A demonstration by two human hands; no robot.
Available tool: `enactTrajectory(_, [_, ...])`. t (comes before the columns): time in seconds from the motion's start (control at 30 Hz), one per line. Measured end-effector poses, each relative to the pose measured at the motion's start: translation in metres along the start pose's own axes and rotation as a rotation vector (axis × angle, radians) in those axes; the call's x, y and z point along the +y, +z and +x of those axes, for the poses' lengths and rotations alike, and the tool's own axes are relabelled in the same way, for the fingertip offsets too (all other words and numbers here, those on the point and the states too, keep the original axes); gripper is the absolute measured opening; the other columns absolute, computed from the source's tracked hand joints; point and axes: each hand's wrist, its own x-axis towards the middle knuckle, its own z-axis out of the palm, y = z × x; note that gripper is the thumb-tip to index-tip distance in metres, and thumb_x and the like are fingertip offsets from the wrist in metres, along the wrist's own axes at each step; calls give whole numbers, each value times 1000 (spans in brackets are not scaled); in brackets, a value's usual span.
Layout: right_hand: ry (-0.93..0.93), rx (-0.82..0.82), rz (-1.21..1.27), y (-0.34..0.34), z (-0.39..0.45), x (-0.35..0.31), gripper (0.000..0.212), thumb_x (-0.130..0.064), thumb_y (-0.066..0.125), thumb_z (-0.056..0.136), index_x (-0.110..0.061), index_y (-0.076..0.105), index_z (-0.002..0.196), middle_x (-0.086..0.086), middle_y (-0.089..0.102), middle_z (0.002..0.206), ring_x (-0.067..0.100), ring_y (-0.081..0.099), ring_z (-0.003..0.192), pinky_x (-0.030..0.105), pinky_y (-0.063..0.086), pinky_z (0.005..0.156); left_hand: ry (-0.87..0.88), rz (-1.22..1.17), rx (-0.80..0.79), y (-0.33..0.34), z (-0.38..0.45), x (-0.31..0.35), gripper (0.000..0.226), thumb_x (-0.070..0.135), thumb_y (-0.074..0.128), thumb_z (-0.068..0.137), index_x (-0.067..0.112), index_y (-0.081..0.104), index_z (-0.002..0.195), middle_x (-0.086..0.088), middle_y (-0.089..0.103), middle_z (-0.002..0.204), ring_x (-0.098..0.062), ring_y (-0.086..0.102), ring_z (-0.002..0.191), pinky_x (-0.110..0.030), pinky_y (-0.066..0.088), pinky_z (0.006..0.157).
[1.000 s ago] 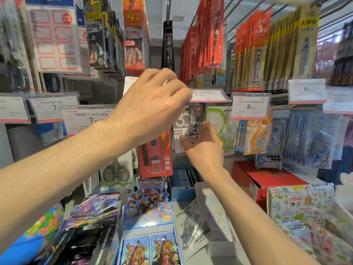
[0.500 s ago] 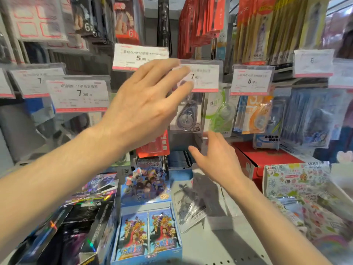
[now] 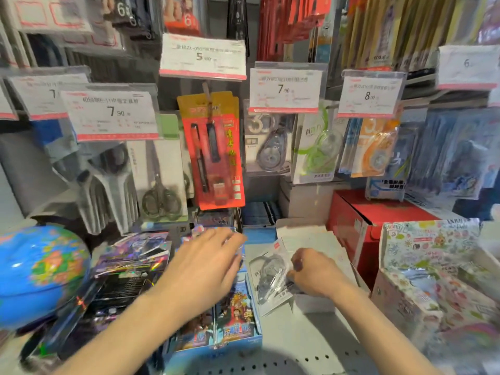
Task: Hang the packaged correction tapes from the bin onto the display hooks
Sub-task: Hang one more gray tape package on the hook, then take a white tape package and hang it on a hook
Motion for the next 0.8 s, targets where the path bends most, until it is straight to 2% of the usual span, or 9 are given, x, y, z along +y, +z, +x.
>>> enactTrajectory(0.1, [13, 9, 50, 6, 3, 1, 23, -21, 62, 85, -17, 63, 108, 0, 68, 102, 22, 62, 97, 30, 50, 83, -140, -177, -105, 16, -12, 6, 38, 37, 39, 107, 30, 45, 144, 11, 54, 139, -14, 55, 125, -32, 45, 101])
enactTrajectory(0.23, [75, 28, 230, 11, 5, 4, 29, -17, 65, 84, -22, 62, 112, -9, 62, 88, 16, 61, 93, 24, 43, 74, -296, -366, -199, 28, -16, 6, 41, 36, 45, 106, 32, 46, 146, 14, 57, 137, -9, 59, 114, -30, 47, 100])
enactTrajectory(0.33, [101, 65, 333, 11, 2, 9, 27, -13, 65, 86, -22, 63, 112, -10, 60, 84, 8, 61, 78, 19, 42, 62, -364, -423, -210, 29, -15, 7, 41, 36, 46, 105, 31, 47, 146, 15, 59, 133, -5, 59, 111, -27, 47, 99])
enactTrajectory(0.4, [111, 124, 380, 7, -2, 11, 24, -14, 64, 85, -25, 67, 106, -6, 65, 84, 12, 64, 76, 25, 50, 63, -407, -461, -195, 26, -13, 8, 40, 37, 47, 105, 32, 48, 144, 18, 59, 131, -1, 58, 101, -24, 45, 94])
enactTrajectory(0.47, [95, 187, 430, -2, -9, 12, 23, -14, 65, 84, -28, 69, 101, -4, 68, 78, 18, 67, 76, 36, 56, 71, -453, -525, -190, 23, -11, 10, 39, 38, 47, 105, 33, 47, 143, 20, 58, 129, 3, 58, 92, -22, 42, 88])
enactTrajectory(0.57, [40, 239, 552, -17, -23, 11, 23, -11, 68, 87, -25, 68, 105, 0, 69, 78, 20, 70, 70, 40, 58, 71, -523, -637, -189, 18, -8, 11, 44, 41, 48, 105, 33, 42, 147, 19, 54, 133, 7, 57, 87, -22, 42, 87])
enactTrajectory(0.7, [-55, 244, 781, -34, -45, 5, 25, -8, 69, 88, -27, 69, 105, 8, 72, 81, 26, 73, 68, 49, 59, 74, -623, -816, -172, 13, -4, 6, 58, 45, 50, 103, 33, 30, 156, 18, 51, 137, -5, 65, 102, -33, 52, 100])
enactTrajectory(0.73, [-81, 218, 855, -37, -51, 2, 27, -6, 68, 88, -26, 71, 105, 11, 73, 82, 31, 73, 71, 49, 60, 75, -649, -879, -156, 11, -3, 6, 60, 43, 51, 103, 32, 28, 157, 17, 52, 137, -7, 66, 102, -35, 55, 98])
enactTrajectory(0.8, [-119, 152, 994, -40, -61, -5, 29, -3, 69, 88, -24, 72, 107, 16, 73, 87, 32, 71, 75, 45, 59, 72, -726, -1082, -122, 7, 1, 7, 60, 33, 53, 104, 29, 26, 157, 11, 57, 131, -15, 71, 94, -34, 62, 85])
